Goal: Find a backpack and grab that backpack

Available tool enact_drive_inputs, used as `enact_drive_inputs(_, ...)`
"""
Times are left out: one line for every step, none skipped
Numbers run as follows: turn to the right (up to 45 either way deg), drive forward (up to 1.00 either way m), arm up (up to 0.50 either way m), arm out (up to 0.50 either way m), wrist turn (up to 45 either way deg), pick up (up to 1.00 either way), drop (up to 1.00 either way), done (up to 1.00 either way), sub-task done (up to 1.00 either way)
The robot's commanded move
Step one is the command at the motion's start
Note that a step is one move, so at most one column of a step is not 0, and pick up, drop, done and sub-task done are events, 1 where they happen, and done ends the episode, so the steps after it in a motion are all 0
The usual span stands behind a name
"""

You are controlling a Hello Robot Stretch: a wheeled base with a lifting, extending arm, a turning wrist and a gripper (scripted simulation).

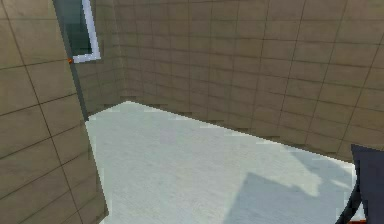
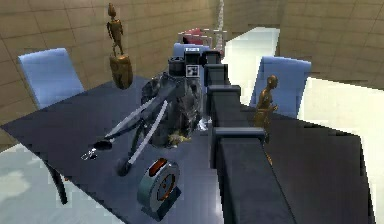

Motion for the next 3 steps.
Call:
enact_drive_inputs(0.0,0.0,0.0,0.0,45.0,0.0,0.0,0.0,0.0)
enact_drive_inputs(0.0,0.0,0.0,0.0,45.0,0.0,0.0,0.0,0.0)
enact_drive_inputs(0.0,0.0,0.0,0.0,42.0,0.0,0.0,0.0,0.0)
